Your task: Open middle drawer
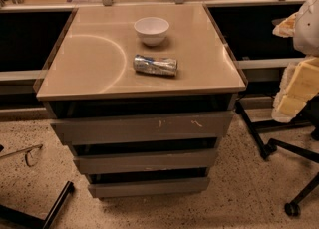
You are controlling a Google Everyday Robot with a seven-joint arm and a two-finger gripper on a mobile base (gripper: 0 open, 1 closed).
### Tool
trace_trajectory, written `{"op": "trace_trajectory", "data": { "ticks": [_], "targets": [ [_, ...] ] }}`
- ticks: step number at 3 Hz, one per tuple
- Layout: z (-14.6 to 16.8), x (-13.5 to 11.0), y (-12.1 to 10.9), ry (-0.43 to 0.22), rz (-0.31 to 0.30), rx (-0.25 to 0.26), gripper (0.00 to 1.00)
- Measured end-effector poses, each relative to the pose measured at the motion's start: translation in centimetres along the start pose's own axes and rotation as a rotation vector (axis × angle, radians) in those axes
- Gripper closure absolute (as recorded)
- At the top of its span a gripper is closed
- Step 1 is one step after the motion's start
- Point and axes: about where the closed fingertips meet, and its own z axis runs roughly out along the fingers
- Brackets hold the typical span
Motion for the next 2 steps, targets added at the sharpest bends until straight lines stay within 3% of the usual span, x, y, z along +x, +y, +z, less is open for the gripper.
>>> {"op": "trace_trajectory", "data": {
  "ticks": [1, 2],
  "targets": [
    [0.3, -0.1, -0.1, -0.008, 0.004, 0.002, 0.0],
    [3.3, -0.1, -0.3, -0.021, 0.019, 0.009, 0.0]
  ]
}}
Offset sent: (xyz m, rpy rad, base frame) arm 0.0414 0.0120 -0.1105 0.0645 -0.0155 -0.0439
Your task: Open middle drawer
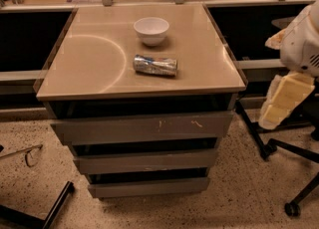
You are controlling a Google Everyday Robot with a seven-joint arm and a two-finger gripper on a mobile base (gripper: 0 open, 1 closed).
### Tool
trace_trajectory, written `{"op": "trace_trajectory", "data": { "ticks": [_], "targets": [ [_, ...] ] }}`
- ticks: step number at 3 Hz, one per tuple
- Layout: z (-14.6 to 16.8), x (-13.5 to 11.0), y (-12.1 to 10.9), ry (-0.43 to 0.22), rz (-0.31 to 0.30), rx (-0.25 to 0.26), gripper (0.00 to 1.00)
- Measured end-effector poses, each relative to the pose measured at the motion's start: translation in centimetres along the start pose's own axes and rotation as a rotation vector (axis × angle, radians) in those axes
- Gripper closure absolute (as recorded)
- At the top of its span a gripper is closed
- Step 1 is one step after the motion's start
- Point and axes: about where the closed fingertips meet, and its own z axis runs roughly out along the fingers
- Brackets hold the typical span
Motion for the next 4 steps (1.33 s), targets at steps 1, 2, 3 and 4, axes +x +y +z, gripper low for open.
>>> {"op": "trace_trajectory", "data": {
  "ticks": [1, 2, 3, 4],
  "targets": [
    [6.7, 0.4, 0.9, -0.086, 0.015, -0.035, 0.0],
    [8.5, -0.2, 0.2, -0.138, 0.023, -0.004, 0.0],
    [8.5, -0.2, 0.2, -0.138, 0.023, -0.005, 0.0],
    [11.2, -0.1, 2.7, -0.153, 0.031, -0.044, 0.0]
  ]
}}
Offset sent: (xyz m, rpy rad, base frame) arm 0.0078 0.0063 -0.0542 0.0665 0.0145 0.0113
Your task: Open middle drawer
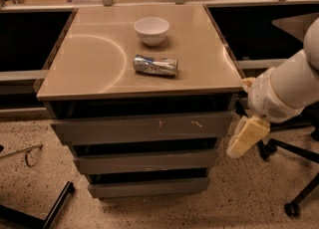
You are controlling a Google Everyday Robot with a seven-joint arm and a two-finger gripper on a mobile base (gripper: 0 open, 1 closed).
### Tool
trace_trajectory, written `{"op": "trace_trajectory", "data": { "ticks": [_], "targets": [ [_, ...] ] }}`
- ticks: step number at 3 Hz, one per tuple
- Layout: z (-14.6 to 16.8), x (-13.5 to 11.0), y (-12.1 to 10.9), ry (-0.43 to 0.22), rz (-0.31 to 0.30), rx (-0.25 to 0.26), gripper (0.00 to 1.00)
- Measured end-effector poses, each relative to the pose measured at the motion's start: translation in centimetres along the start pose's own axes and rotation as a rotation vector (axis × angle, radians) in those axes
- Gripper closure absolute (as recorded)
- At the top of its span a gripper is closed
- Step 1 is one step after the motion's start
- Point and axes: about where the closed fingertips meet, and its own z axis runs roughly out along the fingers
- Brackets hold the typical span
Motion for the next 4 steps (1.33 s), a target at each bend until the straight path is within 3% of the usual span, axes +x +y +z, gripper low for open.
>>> {"op": "trace_trajectory", "data": {
  "ticks": [1, 2, 3, 4],
  "targets": [
    [5.3, 1.5, 3.7, -0.072, 0.033, -0.089, 0.0],
    [7.9, 2.3, 5.4, -0.132, 0.039, -0.135, 0.0],
    [7.9, 2.3, 5.4, -0.132, 0.039, -0.135, 0.0],
    [10.8, 2.6, 6.2, -0.176, 0.047, -0.155, 0.0]
  ]
}}
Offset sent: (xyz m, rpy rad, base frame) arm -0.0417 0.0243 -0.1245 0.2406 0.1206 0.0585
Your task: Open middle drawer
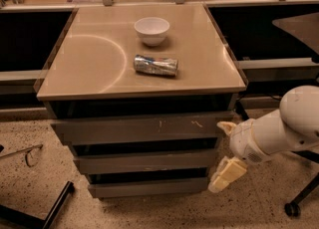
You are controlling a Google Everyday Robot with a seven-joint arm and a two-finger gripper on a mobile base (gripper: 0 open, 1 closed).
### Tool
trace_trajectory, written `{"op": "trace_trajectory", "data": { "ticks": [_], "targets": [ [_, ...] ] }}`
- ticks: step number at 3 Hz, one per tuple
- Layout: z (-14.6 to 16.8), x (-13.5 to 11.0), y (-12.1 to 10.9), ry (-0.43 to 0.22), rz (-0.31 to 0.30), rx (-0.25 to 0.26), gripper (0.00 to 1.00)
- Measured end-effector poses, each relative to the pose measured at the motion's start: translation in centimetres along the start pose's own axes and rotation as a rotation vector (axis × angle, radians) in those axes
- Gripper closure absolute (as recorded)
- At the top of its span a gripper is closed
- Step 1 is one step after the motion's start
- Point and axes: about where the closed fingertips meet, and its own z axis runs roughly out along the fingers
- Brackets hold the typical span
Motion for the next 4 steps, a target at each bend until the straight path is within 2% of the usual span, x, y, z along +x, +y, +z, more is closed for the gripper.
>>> {"op": "trace_trajectory", "data": {
  "ticks": [1, 2, 3, 4],
  "targets": [
    [4.6, 1.4, 0.5, -0.078, 0.002, -0.008, 0.0],
    [8.7, 1.9, 0.5, -0.126, -0.01, -0.019, 0.0],
    [8.7, 1.9, 0.5, -0.126, -0.01, -0.019, 0.0],
    [10.8, 2.4, 0.6, -0.16, -0.005, -0.005, 0.0]
  ]
}}
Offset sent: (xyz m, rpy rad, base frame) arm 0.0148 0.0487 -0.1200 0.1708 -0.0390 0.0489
